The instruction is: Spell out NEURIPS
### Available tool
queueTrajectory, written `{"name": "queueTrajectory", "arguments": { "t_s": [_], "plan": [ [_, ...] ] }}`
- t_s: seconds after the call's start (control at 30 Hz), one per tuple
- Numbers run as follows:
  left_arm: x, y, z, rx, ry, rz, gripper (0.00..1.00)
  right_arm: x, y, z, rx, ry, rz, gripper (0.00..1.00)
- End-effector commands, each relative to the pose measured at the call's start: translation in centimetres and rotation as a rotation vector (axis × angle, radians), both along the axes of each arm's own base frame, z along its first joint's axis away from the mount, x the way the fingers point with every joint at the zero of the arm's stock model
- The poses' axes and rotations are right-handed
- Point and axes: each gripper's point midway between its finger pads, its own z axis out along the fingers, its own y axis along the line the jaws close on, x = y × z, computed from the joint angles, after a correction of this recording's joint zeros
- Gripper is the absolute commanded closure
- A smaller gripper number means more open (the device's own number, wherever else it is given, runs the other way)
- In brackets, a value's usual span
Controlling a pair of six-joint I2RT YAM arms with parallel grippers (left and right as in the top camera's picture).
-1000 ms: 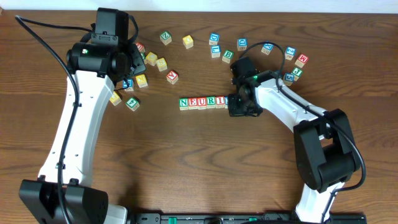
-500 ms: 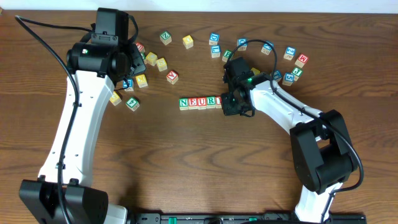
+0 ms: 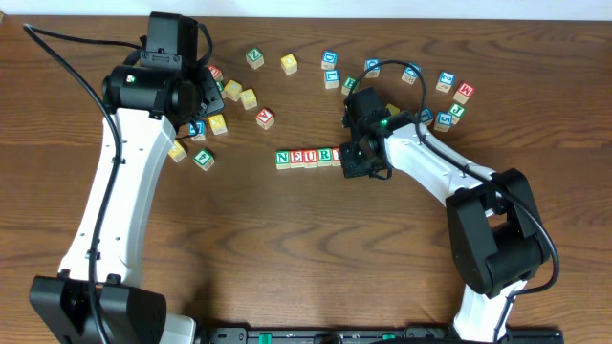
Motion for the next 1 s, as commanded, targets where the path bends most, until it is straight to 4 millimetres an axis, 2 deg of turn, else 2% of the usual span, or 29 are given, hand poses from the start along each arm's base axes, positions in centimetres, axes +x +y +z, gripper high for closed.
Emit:
{"name": "queueTrajectory", "arguments": {
  "t_s": [0.0,0.1,0.17,0.23,0.3,0.37,0.57,0.77,0.97],
  "plan": [
    [-0.1,-0.1,-0.7,0.000,0.023,0.005,0.55,1.8,1.2,5.2,0.099,-0.106,0.015,0.99],
    [-0.1,-0.1,-0.7,0.000,0.023,0.005,0.56,2.6,0.5,8.2,0.125,-0.178,-0.008,0.98],
    [-0.2,-0.1,-0.8,-0.008,0.025,0.020,0.55,3.1,-0.6,9.2,0.118,-0.205,-0.052,0.97],
    [-0.3,-0.1,-1.2,-0.019,0.032,0.043,0.56,3.7,-1.9,9.2,0.097,-0.214,-0.110,0.97],
    [-0.5,-0.1,-1.8,-0.026,0.047,0.062,0.55,4.1,-2.9,8.7,0.090,-0.205,-0.153,0.96],
    [-0.9,0.0,-2.6,-0.030,0.065,0.076,0.56,4.4,-3.1,8.0,0.101,-0.193,-0.159,0.95],
    [-1.5,0.1,-4.7,-0.037,0.104,0.104,0.56,5.7,-1.0,5.1,0.149,-0.178,-0.130,0.97],
    [-1.1,0.0,-4.8,-0.043,0.087,0.109,0.56,6.5,0.3,2.3,0.154,-0.168,-0.129,0.99],
    [-1.0,0.0,-4.7,-0.044,0.080,0.109,0.56,6.4,0.4,1.2,0.146,-0.152,-0.134,0.99]
  ]
}}
